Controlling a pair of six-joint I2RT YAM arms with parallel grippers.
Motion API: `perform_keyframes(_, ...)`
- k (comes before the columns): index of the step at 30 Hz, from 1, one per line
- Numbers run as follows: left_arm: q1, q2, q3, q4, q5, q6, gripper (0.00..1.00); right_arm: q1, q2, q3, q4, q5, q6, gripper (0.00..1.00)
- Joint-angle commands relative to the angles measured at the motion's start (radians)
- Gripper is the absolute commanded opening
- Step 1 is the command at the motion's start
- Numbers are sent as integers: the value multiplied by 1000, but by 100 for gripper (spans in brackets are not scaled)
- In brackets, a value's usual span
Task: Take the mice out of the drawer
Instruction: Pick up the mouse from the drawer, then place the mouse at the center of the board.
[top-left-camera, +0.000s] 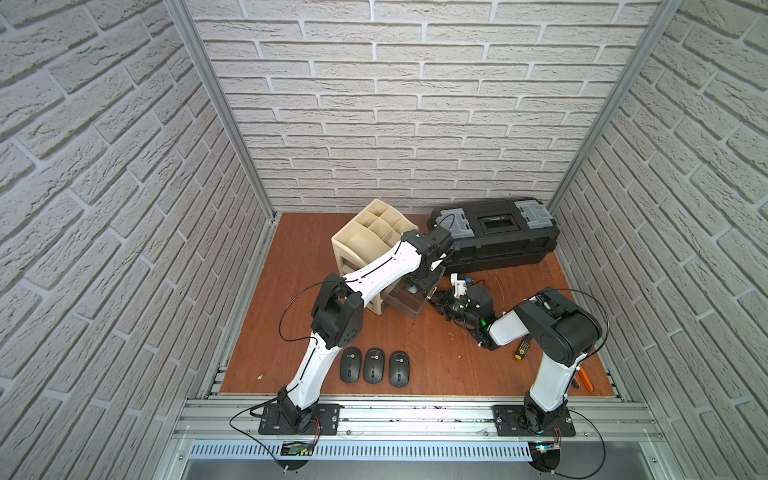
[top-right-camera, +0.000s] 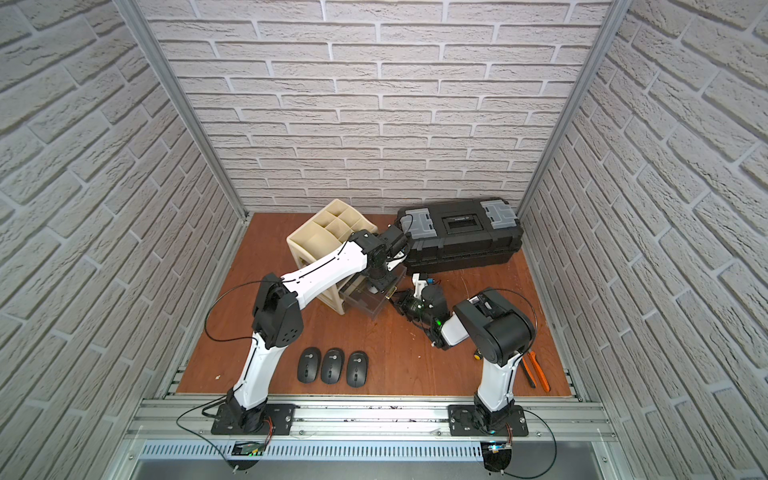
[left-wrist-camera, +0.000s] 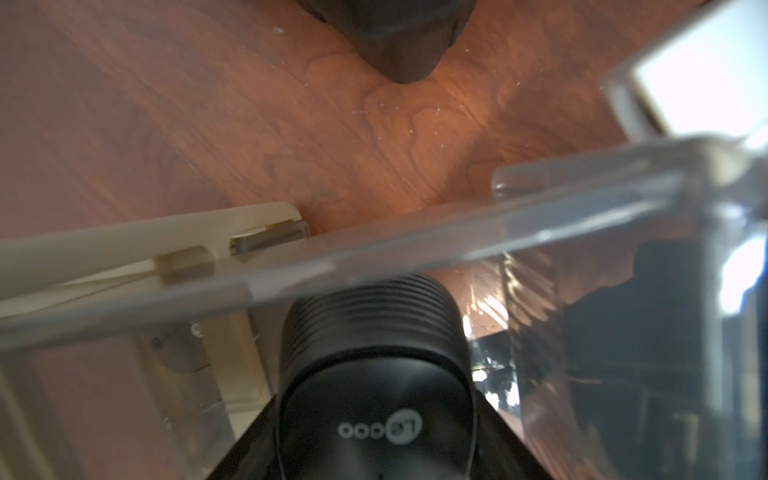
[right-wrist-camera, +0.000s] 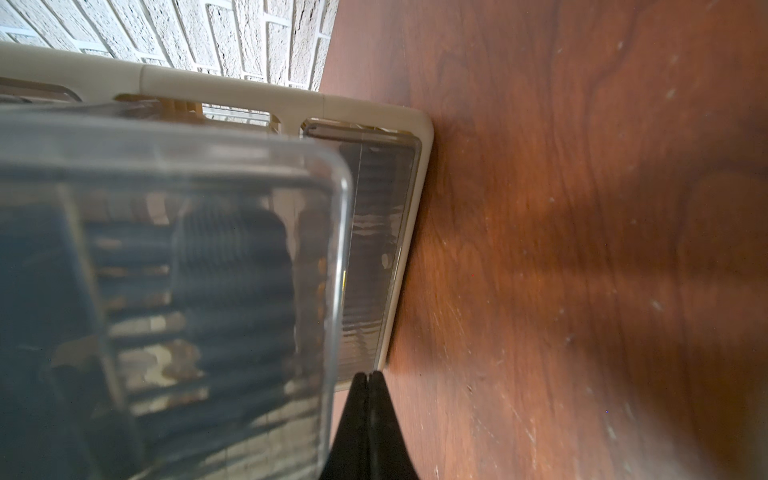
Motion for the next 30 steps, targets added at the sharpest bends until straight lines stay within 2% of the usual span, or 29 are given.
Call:
perform_keyframes(1,-35,-86,-9,-21,-49,-31,51,12,-17,16,124,2,-4,3)
perform_keyframes(8,-83,-212,-96,-15,-134,-132,51,13,-25,19,90,8,-20,3)
perform_keyframes(14,-140,-305,-129,-75,-170,-280,52,12,-37,28,57,10,-40,3)
perform_keyframes(21,-248,-423,-250,-116,-189,-620,52,13,-56,48,38,-9,-66,3)
perform_keyframes(26,-333,-536,-457,28,-123,-875,52,12,-76,37,-13,2,-83,3)
perform_keyframes(30,-390,-589,-621,163,-89,-1027,51,13,-80,26,-51,14,-92,3)
